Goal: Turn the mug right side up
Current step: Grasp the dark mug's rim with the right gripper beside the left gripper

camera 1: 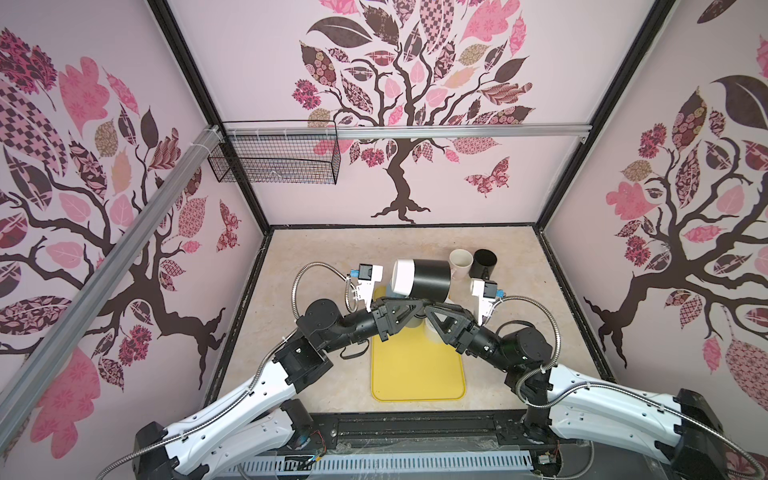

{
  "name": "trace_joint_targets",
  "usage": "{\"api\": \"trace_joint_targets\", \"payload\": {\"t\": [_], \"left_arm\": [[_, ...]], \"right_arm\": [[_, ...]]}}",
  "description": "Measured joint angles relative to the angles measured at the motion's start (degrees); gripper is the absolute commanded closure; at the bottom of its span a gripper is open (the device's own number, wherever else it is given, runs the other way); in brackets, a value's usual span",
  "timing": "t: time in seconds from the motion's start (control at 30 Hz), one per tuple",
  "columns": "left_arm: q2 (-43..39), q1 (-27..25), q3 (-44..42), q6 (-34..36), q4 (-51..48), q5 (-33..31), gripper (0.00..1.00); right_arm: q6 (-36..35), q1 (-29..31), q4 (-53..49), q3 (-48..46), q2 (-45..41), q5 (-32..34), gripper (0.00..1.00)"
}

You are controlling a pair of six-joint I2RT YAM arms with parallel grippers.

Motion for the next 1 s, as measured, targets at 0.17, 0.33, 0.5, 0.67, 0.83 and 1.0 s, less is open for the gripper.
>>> {"api": "trace_joint_targets", "payload": {"t": [0.17,0.33,0.5,0.67,0.83,1.0], "left_arm": [[0.00,0.00,-0.68,-0.31,1.64,0.02,1.00],[0.00,0.07,-1.11,-0.44,2.62,0.44,1.00],[0.00,0.33,-1.64,-0.17,4.50,0.52,1.00],[0.00,0.35,-1.97,-0.24,5.11,0.48,1.00],[-0.07,0.33,-2.10,0.79,4.02,-0.13,0.52],[-1.57,0.76,-1.97,4.31,-4.87,-5.77,0.03]], "right_arm": [[0.35,-0.07,0.81,0.00,0.39,-0.20,0.68],[0.39,-0.39,1.07,0.04,0.94,-0.63,0.77],[1.42,-0.61,1.29,0.96,1.33,-1.09,0.96],[1.27,-0.76,0.94,1.07,1.31,-1.44,1.00],[0.63,-1.03,-0.76,1.09,0.96,-1.38,1.00],[-1.03,-1.51,-5.44,1.62,-0.31,-0.70,1.00]]}}
